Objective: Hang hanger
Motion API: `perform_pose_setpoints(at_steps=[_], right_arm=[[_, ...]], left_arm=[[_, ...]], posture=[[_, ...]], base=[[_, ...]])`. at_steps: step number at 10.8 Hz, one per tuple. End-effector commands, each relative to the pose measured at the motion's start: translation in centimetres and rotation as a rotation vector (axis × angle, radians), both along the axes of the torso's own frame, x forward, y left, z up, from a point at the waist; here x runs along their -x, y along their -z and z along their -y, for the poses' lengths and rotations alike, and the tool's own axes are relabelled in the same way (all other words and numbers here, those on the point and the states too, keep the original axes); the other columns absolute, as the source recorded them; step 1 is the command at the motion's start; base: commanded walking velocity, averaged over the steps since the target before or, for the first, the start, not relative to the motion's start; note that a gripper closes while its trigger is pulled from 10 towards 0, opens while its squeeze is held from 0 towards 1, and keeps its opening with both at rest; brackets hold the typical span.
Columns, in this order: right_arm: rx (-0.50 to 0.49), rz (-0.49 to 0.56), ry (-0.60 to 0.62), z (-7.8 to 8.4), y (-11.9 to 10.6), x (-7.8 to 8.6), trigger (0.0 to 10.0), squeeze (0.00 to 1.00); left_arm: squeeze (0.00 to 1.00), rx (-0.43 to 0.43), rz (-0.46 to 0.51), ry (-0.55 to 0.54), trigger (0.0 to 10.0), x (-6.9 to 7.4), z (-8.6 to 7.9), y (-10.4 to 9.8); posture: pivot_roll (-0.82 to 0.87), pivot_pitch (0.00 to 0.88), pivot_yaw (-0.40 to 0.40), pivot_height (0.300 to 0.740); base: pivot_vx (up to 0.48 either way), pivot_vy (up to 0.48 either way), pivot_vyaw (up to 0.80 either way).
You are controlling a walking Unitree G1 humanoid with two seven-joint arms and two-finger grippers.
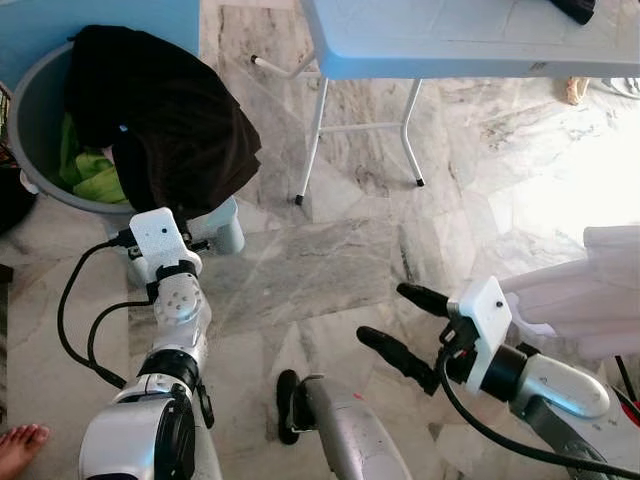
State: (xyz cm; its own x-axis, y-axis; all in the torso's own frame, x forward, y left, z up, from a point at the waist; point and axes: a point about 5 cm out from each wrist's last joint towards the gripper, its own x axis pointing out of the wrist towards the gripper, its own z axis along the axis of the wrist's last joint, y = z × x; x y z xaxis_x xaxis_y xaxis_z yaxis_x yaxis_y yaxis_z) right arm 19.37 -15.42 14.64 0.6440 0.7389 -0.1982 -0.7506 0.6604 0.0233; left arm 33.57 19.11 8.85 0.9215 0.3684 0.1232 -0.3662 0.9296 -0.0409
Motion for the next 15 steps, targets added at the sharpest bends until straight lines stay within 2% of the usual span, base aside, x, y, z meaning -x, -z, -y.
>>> perform_pose_setpoints(at_steps=[1,3,7,11,13,15], right_arm=[[0.017,-0.023,0.023,0.5,0.6,0.1,10.0,0.00],[0.023,0.005,0.039,0.6,0.1,-0.9,10.0,0.00],[0.021,0.016,0.034,0.4,-0.3,-0.7,10.0,0.00],[0.011,0.024,0.030,0.0,0.0,-1.5,10.0,0.00],[-0.035,0.044,0.021,-1.6,0.6,-2.1,10.0,0.00],[-0.074,0.052,0.015,-3.4,1.8,-2.9,10.0,0.00]], left_arm=[[0.00,0.007,-0.034,-0.004,0.0,0.5,0.4,1.0],[0.00,-0.015,-0.030,0.005,0.0,0.4,0.3,0.8],[0.00,-0.093,-0.030,-0.010,0.0,0.3,-0.1,0.5],[0.00,-0.265,0.042,-0.007,0.0,-0.2,-0.1,-1.2],[0.00,-0.301,0.081,0.017,0.0,-0.2,-0.5,-2.0],[0.00,-0.336,0.135,0.030,0.0,0.5,-1.2,-2.7]], posture=[[-0.33,0.353,-0.281,0.740],[-0.32,0.348,-0.278,0.740],[-0.32,0.345,-0.274,0.740],[-0.27,0.327,-0.252,0.740],[-0.20,0.313,-0.206,0.740],[-0.11,0.289,-0.151,0.740]], base=[[0.000,0.000,0.00],[0.000,0.000,0.00],[0.000,0.000,0.00],[0.000,0.000,0.00],[0.000,0.000,0.00],[0.000,0.000,0.00]])
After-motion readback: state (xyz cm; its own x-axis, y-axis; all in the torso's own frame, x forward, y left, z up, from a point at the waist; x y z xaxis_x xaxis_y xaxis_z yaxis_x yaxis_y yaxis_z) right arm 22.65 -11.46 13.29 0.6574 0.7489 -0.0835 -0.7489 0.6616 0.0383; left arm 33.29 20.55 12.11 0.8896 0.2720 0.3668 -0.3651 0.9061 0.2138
